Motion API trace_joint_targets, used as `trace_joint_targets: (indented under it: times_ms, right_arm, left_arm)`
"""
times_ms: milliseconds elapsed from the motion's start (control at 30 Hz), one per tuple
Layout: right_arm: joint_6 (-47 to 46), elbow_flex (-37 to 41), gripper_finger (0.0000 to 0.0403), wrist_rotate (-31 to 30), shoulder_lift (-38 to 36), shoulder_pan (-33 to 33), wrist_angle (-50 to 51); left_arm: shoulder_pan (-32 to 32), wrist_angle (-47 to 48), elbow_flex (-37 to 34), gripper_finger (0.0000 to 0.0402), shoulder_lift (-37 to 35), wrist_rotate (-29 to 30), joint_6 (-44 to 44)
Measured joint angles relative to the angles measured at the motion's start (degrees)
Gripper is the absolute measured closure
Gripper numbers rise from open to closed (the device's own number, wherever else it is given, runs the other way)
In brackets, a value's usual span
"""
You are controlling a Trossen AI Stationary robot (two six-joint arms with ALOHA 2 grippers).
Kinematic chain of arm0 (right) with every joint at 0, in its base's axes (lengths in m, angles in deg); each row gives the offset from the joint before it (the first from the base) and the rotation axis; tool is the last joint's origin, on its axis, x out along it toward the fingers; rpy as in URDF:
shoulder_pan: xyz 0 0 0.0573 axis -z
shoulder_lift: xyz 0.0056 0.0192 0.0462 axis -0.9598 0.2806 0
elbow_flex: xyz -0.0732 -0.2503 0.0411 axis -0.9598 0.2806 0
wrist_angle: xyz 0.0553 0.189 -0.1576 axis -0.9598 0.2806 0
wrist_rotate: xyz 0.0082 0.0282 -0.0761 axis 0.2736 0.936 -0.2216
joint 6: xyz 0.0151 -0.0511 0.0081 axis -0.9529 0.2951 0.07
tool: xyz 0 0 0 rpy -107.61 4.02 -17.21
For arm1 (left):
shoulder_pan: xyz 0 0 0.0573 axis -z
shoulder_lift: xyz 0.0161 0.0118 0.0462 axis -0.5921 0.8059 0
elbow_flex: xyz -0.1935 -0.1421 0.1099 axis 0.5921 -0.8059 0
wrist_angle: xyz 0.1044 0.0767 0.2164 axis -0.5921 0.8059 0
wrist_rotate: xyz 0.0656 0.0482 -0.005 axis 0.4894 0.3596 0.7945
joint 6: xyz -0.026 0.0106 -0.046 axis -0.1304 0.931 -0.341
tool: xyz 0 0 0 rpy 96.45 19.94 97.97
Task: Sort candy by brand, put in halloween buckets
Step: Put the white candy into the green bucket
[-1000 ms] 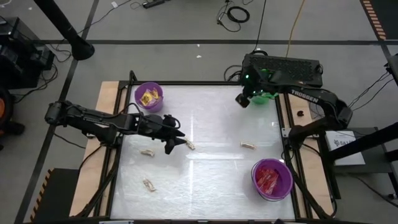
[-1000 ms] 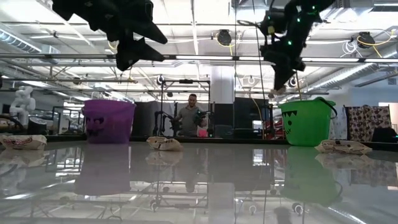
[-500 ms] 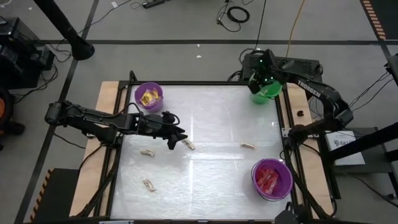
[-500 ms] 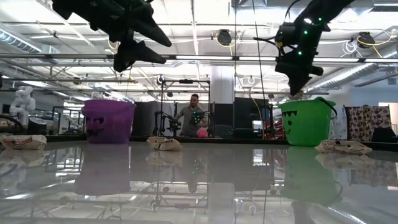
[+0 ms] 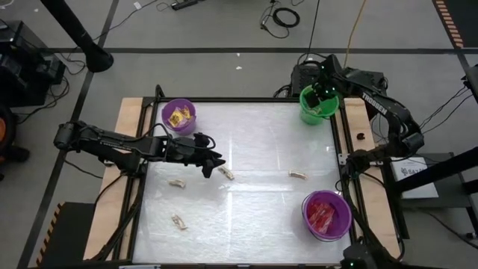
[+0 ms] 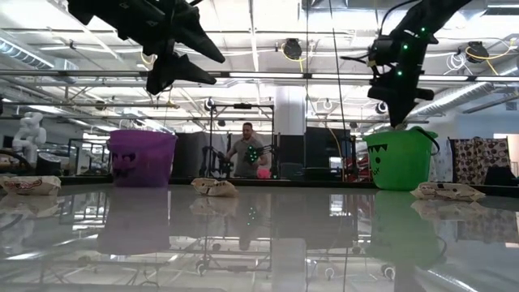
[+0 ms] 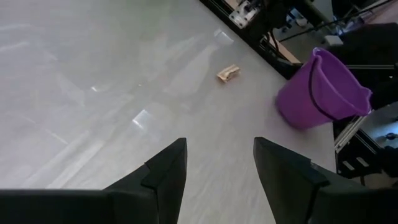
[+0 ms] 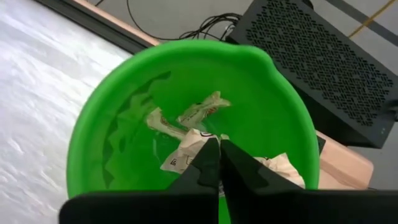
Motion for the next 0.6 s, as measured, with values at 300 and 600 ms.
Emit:
trace_joint_targets:
  times_ms: [300,600]
  right_arm:
    - [0.86,0.00,0.0359,-0.02,0.02,0.68,0.97]
    - [1.25,-0.02,0.0322,7.30,0.02,0.13,1.99]
  left_arm:
    - [0.87,0.02,0.00,0.0210,0.00,0.68,-0.05]
    - [2.84,0.87,0.00,0.0210,0.00,0.72,0.18]
